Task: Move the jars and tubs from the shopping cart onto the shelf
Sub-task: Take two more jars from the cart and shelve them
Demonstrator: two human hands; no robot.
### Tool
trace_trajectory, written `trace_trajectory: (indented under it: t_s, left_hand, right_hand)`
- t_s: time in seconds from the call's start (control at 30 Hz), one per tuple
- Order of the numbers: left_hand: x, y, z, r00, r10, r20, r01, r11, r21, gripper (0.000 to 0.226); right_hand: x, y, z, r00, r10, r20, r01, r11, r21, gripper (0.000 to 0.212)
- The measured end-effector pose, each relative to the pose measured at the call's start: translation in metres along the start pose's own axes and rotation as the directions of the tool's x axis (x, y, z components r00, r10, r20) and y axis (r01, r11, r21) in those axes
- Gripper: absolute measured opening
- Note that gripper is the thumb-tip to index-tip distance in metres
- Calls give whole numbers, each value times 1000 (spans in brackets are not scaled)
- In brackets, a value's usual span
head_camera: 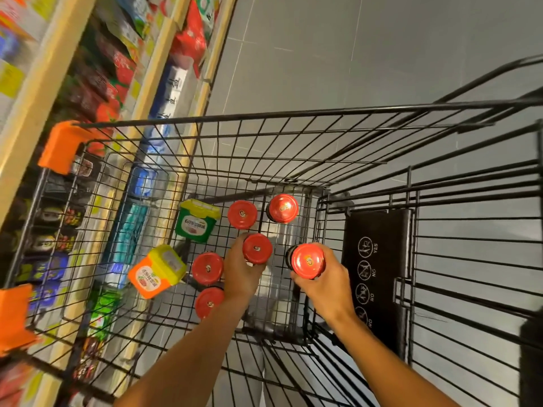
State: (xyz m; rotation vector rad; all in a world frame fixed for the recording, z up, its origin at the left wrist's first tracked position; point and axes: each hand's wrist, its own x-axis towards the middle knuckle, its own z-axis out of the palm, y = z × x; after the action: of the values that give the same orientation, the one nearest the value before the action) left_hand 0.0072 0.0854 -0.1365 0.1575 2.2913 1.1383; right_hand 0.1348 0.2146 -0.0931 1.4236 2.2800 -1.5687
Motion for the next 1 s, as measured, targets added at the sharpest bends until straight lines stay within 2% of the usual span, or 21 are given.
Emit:
trace_trajectory:
  t_s: [0.23,0.47,0.6,0.67,0.73,1.0]
  left_hand:
    - [-41,40,-37,999,-3,37,4,999,-50,65]
    - [-112,142,-143,995,97,17,-95,992,-85,70]
    - [-152,197,-212,977,177,-122,-185,981,-61,70]
    - [-171,219,-242,966,181,-184,-203,973,-109,69]
    - [-191,239,-268,948,210,-240,-248,958,-142,67]
    - [-279,271,-356,772,265,-578,-358,932,-51,72]
  right_hand:
    - [-28,-45,-34,999,-33,-22,33,999,20,65]
    - [-87,-147,-103,981,-195,-4,195,981,-18,65]
    - [-122,-218,-134,946,-323,19,323,946,-14,62]
    - [-135,-250,-142,922,-385,27,386,923,-7,58]
    - [-147,-279,-145,889,-455,42,456,890,-9,62]
    - [-205,-376,-144,725,-683,89,680,731,66,64]
